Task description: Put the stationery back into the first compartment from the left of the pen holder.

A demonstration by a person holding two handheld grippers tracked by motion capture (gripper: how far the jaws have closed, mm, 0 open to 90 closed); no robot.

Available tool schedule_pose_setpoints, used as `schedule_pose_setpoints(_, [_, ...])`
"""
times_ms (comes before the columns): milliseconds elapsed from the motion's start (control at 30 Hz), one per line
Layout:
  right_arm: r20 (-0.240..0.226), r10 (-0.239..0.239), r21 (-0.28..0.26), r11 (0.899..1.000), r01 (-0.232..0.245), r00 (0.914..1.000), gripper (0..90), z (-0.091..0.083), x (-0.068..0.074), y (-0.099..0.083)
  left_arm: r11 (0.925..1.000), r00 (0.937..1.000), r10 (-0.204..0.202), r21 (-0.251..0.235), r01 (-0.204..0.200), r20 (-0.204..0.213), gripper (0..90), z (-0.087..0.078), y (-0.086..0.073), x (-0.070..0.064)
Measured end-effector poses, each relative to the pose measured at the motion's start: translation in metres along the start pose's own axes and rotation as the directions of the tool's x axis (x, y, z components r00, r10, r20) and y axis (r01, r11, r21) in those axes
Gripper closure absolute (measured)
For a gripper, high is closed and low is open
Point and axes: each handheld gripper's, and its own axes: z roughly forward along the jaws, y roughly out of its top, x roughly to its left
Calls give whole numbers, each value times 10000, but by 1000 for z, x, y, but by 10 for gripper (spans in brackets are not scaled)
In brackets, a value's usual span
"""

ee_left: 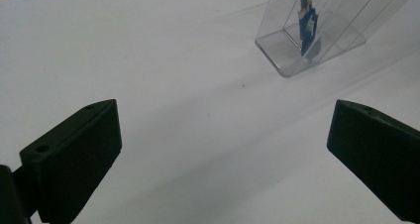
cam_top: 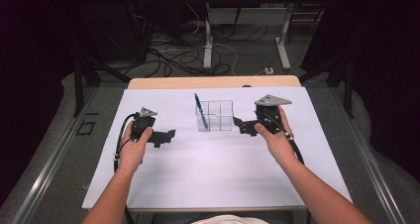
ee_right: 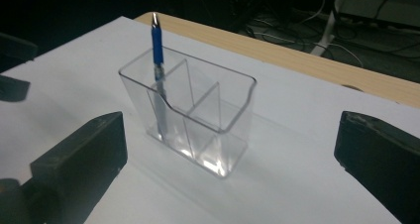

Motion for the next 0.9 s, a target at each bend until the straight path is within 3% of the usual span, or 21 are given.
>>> schedule_pose_setpoints(167, [550,-338,150,9993,330,9979,0,-20,-11,-12,9999,10000,93,-126,-93,-36,1,-4,0,0])
schedule_pose_setpoints(433, [1178,-87,327,9995,48,9930,0,-44,-33,-37,9989,9999,101,-459,-97,93,1,-9,-3,-1])
schedule_pose_setpoints(600, [1724,387,396,9981,-462,9843,0,-48,-51,-54,9963,9998,-180,-837,181,23,2,-8,-5,1])
schedule_pose_setpoints(767, [2087,517,566,9963,-648,9766,0,-46,-62,-67,9933,9981,-598,-986,608,129,3,-4,-8,6])
schedule_pose_setpoints(833, [2136,736,520,9949,-866,9741,0,-44,-65,-72,9941,9985,-532,-936,545,157,3,-4,-9,8])
schedule_pose_setpoints(900, [2188,913,509,9932,-1048,9715,0,-43,-68,-77,9910,9981,-610,-1185,617,101,3,-2,-9,8])
